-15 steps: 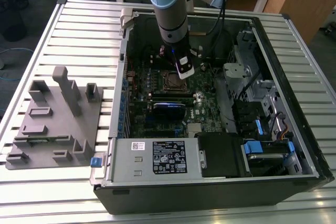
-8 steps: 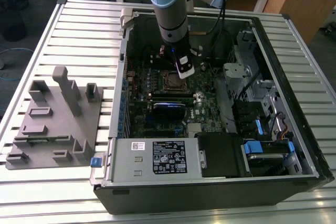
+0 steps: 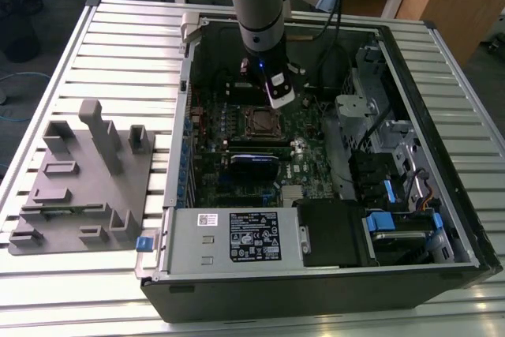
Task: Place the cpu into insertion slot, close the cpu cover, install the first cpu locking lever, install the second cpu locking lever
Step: 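Install the first cpu locking lever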
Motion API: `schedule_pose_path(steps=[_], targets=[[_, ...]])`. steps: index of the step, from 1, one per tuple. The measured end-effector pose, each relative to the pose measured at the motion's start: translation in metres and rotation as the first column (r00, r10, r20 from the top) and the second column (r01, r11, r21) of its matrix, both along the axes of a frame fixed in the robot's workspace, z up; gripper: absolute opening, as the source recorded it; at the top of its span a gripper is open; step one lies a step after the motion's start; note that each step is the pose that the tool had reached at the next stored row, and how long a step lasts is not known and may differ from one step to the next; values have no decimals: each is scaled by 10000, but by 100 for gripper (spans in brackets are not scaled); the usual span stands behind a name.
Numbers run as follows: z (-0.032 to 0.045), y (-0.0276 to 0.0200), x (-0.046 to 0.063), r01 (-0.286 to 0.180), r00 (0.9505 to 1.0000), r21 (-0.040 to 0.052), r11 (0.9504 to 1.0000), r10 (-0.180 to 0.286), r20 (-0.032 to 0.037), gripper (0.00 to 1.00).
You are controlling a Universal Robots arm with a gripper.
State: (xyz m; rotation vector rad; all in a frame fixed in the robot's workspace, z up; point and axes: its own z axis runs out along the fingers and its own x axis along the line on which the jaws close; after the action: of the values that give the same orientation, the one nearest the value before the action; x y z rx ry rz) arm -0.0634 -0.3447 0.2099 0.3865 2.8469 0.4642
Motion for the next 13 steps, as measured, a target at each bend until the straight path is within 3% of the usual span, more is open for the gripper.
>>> schedule_pose_path(steps=[4,5,6,11,12,13], targets=[[19,2,1,-1,10000,-17,10000,1,2,11],[20,2,0,0,10000,-80,10000,0,0,11],[19,2,2,6,10000,-216,9998,-6,-4,11],[21,2,13,120,9999,-1104,9938,-125,-38,11],[21,2,18,120,9999,-1216,9925,-128,-57,11],[20,2,18,120,9999,-1237,9922,-129,-62,11]])
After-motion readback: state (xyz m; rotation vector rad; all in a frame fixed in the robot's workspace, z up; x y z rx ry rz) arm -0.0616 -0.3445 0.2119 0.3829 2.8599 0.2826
